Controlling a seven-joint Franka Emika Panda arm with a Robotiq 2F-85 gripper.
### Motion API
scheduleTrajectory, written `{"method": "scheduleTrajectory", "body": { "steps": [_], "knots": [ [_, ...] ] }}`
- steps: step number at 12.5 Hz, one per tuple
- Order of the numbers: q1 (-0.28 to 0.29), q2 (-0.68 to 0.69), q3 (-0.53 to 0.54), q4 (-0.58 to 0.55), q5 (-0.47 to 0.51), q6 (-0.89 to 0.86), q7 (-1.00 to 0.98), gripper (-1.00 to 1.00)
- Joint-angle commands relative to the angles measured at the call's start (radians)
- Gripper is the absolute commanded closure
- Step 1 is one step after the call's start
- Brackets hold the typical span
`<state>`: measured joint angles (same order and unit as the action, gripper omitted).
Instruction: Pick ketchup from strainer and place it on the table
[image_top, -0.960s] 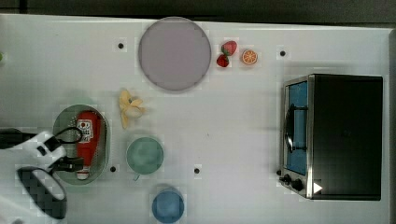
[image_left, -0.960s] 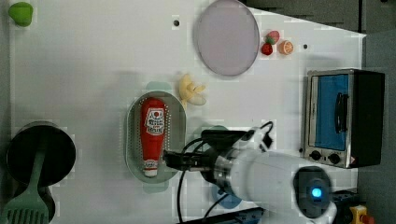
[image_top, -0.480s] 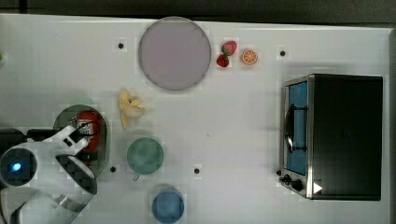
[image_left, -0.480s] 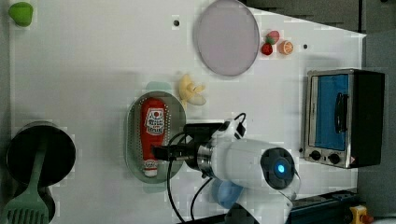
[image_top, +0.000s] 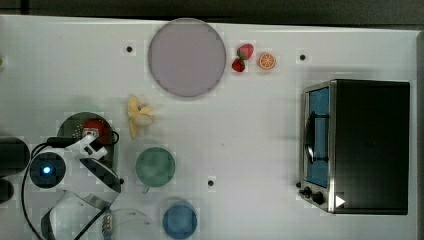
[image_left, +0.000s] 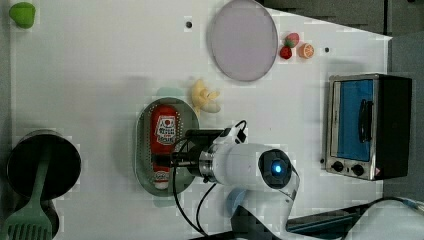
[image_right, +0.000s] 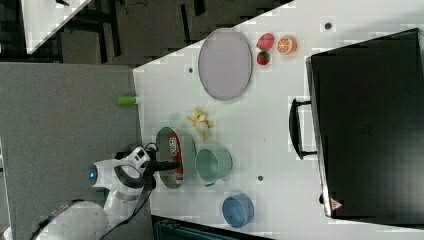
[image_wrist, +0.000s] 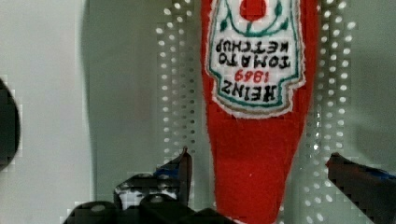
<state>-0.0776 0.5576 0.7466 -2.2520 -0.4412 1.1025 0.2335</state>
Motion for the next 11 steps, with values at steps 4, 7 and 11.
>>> {"method": "scheduleTrajectory", "body": {
  "steps": [4,7,11],
  "knots": [
    [0.080,0.081,-0.090,0.110,-0.058,0.008,0.103,-0.42],
    [0.086,0.074,-0.087,0.114,-0.058,0.006,0.105,-0.16],
    [0.077,-0.024,-0.055,0.109,-0.036,-0.109,0.105,-0.16]
  ]
}}
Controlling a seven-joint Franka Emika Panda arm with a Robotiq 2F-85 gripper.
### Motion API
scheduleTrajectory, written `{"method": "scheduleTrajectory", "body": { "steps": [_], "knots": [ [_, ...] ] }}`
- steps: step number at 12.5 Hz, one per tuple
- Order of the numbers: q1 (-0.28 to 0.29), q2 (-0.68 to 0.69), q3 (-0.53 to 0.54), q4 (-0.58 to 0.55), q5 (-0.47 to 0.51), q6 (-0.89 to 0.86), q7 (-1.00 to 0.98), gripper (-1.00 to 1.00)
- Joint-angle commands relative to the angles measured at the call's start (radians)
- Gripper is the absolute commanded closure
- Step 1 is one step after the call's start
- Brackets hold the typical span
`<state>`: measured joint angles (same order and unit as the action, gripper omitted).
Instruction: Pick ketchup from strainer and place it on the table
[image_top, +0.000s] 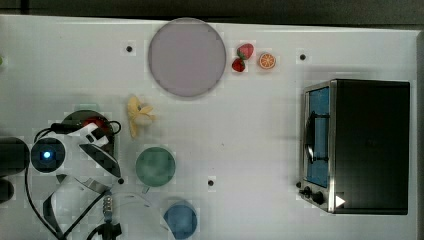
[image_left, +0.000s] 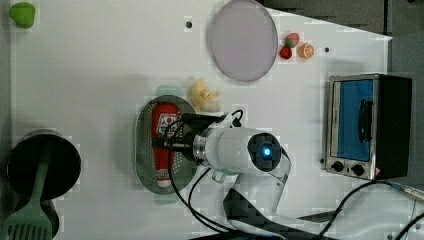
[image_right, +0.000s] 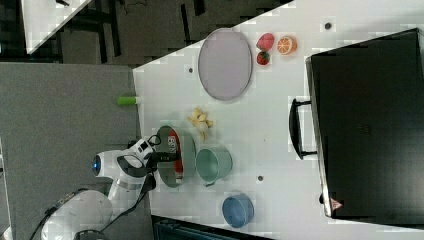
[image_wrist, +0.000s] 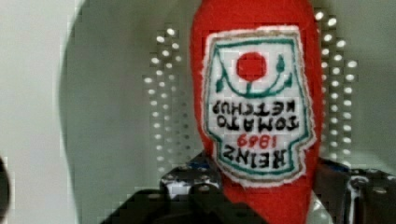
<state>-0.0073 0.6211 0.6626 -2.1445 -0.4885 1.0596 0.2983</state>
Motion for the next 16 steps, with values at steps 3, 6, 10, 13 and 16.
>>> {"method": "scheduleTrajectory", "body": {
  "steps": [3,6,10,13,16],
  "knots": [
    [-0.025,-0.223,0.084,0.025,0.178,-0.162,0.039,-0.16],
    [-0.054,-0.338,0.086,0.110,0.311,-0.323,0.001,-0.16],
    [-0.125,-0.370,0.049,0.302,0.398,-0.631,-0.114,-0.16],
    [-0.178,-0.370,-0.039,0.395,0.398,-0.740,-0.289,-0.16],
    [-0.221,-0.370,-0.153,0.402,0.388,-0.738,-0.555,-0.16]
  ]
}}
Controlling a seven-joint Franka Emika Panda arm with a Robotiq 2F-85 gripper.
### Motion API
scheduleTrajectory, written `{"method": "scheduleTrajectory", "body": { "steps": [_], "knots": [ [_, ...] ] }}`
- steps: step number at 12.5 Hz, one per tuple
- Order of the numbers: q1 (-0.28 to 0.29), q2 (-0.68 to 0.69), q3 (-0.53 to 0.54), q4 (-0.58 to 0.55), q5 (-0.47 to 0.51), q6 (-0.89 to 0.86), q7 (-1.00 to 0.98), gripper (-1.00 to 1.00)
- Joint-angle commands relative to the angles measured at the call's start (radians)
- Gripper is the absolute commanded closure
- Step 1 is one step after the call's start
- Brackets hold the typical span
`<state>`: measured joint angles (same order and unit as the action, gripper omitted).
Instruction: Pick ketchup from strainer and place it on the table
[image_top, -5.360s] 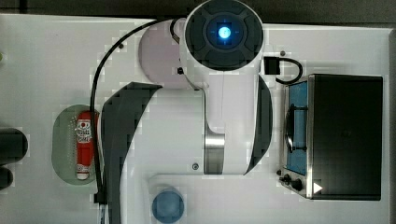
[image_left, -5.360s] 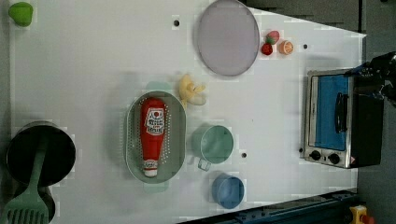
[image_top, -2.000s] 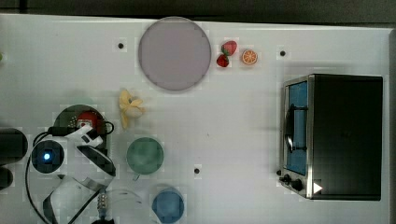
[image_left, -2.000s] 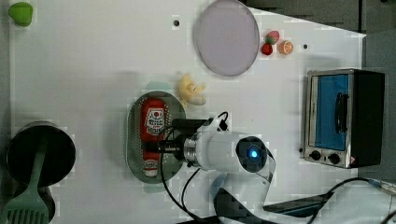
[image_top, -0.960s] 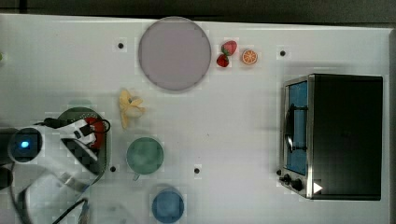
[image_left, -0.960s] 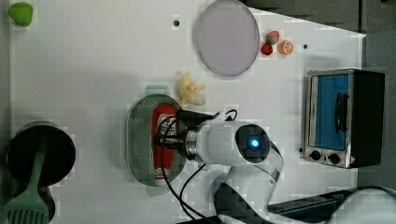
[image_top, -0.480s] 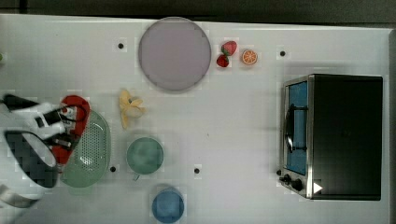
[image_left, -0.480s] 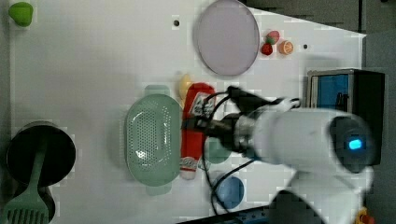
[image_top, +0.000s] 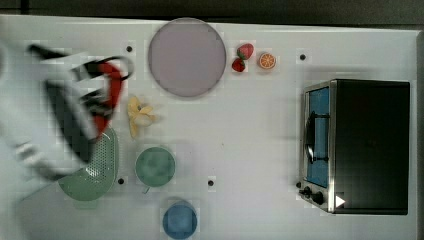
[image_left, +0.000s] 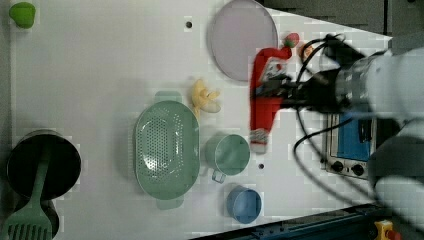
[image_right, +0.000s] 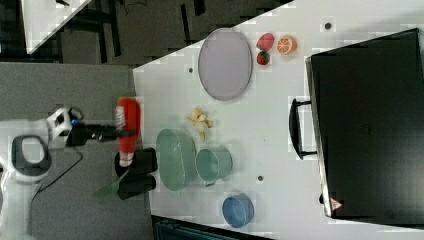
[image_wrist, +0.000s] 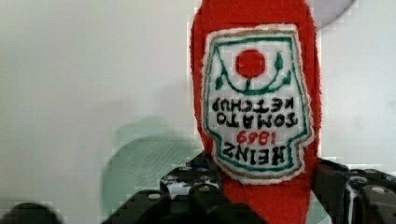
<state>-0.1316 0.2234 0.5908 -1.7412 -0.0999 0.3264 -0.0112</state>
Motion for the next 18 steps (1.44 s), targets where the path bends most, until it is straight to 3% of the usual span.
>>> {"method": "scheduleTrajectory", "body": {
  "steps": [1,4,8,15,18],
  "knots": [
    [-0.107,0.028,-0.126,-0.004,-0.001,0.006,-0.327,-0.16],
    [-0.119,0.028,-0.259,-0.026,-0.001,0.053,-0.476,-0.16],
    [-0.121,0.028,-0.367,-0.131,-0.001,0.199,-0.502,-0.16],
    [-0.121,0.034,-0.401,-0.441,-0.001,0.492,-0.497,-0.16],
    [-0.121,0.086,-0.401,-0.494,-0.001,0.570,-0.494,-0.16]
  ]
}}
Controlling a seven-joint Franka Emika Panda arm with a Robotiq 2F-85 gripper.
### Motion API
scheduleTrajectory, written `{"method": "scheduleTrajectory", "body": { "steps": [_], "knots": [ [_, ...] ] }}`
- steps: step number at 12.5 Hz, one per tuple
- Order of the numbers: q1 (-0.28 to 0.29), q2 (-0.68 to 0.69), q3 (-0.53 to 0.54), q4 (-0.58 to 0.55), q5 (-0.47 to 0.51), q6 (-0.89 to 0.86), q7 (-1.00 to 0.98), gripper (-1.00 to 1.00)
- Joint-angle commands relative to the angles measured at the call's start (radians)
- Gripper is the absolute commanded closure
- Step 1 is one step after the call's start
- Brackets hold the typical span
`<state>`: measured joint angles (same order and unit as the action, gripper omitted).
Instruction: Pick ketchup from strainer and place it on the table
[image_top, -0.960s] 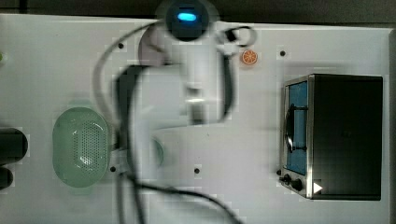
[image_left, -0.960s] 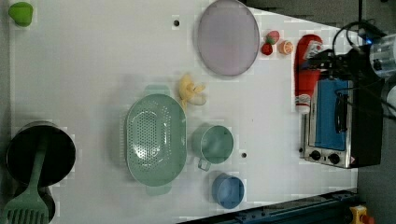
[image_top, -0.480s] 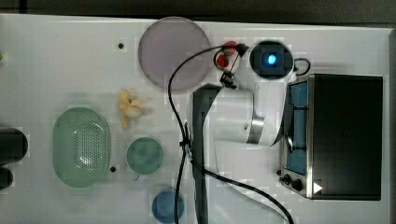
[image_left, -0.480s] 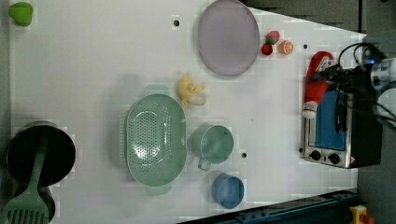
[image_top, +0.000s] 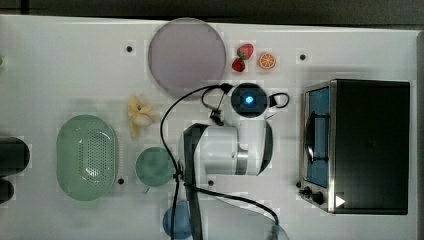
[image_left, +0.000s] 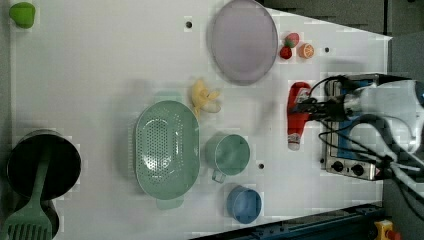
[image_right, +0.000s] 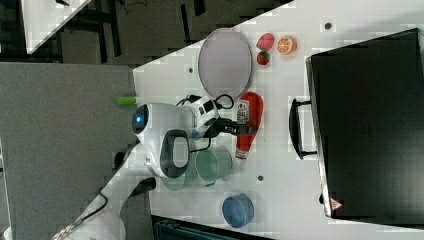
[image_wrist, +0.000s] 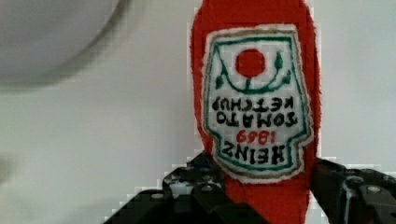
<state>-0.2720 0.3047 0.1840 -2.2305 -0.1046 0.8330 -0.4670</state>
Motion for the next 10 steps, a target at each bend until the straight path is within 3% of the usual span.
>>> {"method": "scheduleTrajectory", "body": {
  "steps": [1,3,6,7,10],
  "knots": [
    [0.019,0.033,0.006,-0.005,0.004,0.081,-0.038,-0.16],
    [0.020,0.089,0.006,-0.004,0.004,0.121,-0.038,-0.24],
    [0.020,0.109,0.006,0.000,0.004,0.192,-0.038,-0.87],
    [0.020,0.086,0.007,0.005,0.004,0.182,-0.038,-0.99],
    [0.020,-0.020,0.007,0.065,0.006,0.075,-0.038,-1.00]
  ]
}}
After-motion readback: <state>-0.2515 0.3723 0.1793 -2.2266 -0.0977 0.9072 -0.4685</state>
